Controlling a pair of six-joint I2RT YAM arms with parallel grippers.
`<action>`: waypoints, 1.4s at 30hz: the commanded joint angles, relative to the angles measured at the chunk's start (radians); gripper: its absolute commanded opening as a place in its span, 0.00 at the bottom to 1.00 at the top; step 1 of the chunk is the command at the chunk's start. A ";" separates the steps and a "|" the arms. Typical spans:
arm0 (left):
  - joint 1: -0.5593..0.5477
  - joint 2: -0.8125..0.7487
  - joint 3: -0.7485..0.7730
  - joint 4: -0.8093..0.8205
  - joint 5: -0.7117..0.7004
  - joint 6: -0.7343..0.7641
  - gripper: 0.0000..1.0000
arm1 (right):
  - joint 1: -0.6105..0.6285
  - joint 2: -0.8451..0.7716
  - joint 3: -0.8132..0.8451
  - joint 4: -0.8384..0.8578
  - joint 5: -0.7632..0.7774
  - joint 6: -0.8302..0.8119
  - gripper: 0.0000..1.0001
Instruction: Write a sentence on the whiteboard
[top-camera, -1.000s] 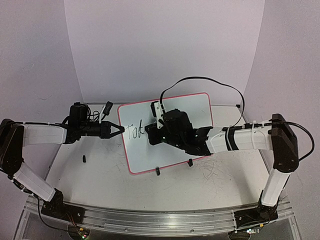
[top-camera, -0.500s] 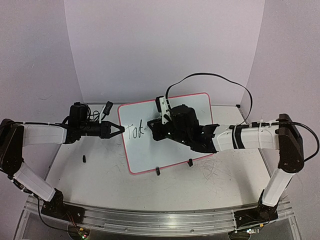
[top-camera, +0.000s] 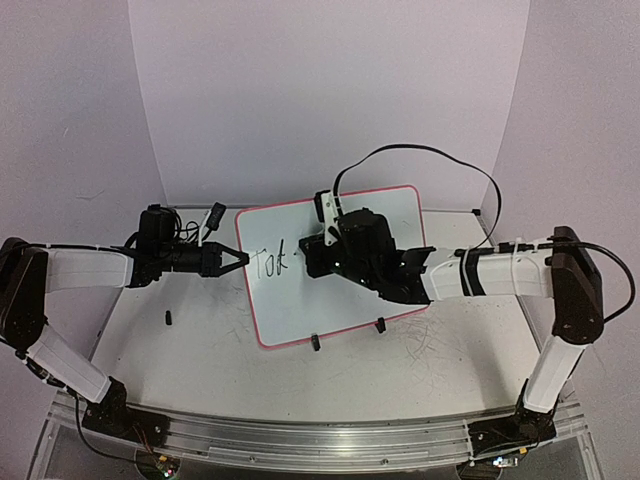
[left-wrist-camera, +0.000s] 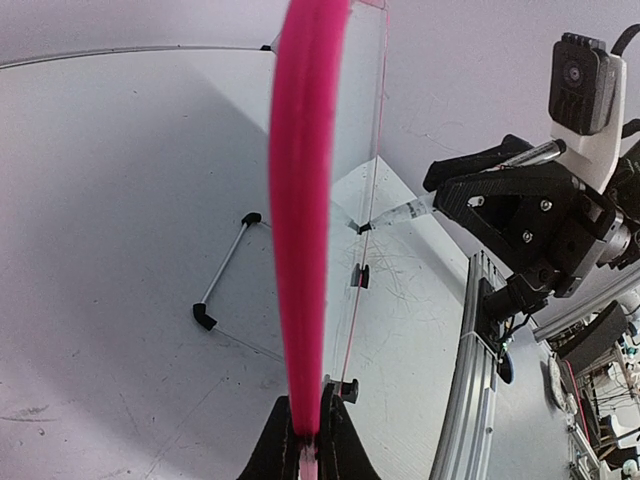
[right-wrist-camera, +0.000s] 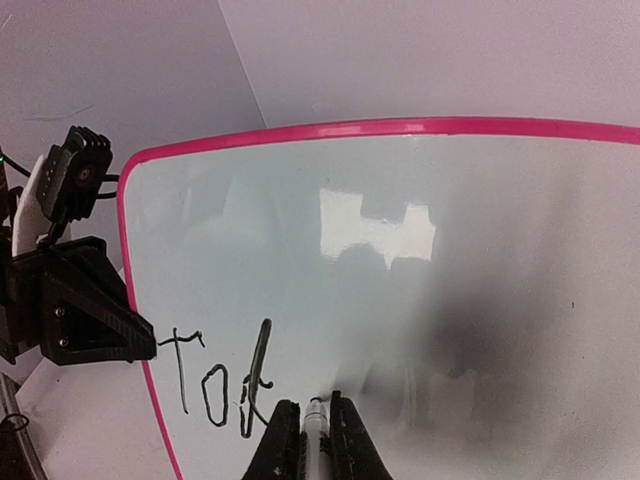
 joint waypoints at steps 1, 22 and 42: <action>0.004 0.006 0.037 -0.031 -0.051 0.022 0.00 | -0.003 0.034 0.062 0.024 0.031 -0.016 0.00; 0.004 0.003 0.037 -0.038 -0.056 0.028 0.00 | 0.020 0.034 0.009 0.006 -0.019 0.014 0.00; 0.006 0.002 0.041 -0.047 -0.055 0.030 0.00 | -0.008 -0.012 -0.010 -0.002 0.054 0.009 0.00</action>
